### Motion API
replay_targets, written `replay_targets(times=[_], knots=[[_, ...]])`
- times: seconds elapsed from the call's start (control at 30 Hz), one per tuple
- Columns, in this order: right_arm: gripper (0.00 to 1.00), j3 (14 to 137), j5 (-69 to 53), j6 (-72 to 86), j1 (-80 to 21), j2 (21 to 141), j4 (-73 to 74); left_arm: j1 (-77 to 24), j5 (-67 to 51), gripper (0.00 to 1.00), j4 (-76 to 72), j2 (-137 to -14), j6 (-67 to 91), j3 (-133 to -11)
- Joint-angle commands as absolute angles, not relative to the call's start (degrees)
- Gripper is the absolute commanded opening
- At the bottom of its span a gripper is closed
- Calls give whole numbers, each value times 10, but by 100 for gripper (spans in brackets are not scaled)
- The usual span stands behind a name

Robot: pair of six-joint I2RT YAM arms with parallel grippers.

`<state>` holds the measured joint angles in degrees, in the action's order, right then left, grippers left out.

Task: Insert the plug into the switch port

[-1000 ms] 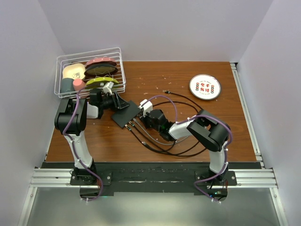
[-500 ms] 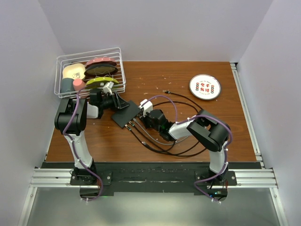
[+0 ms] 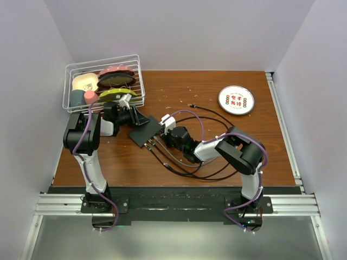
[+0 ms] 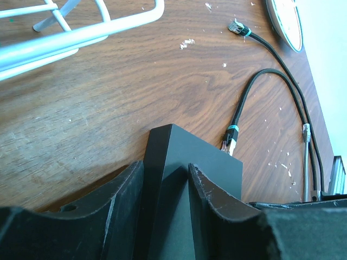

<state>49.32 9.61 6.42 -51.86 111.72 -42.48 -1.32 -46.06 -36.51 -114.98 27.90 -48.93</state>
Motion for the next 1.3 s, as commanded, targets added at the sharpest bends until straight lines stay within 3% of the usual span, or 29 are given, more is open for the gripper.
replay_targets(times=[0.0,0.57,1.27], knots=[[0,510,119,63,-526,1110,-492,-21,-484,43,-361,-1162,281,-507],[0,528,161,83,-527,1167,-470,-32,-536,41,-360,-1182,288,-524],[0,532,205,91,-526,1197,-512,-106,-528,34,-130,-1180,192,-549]])
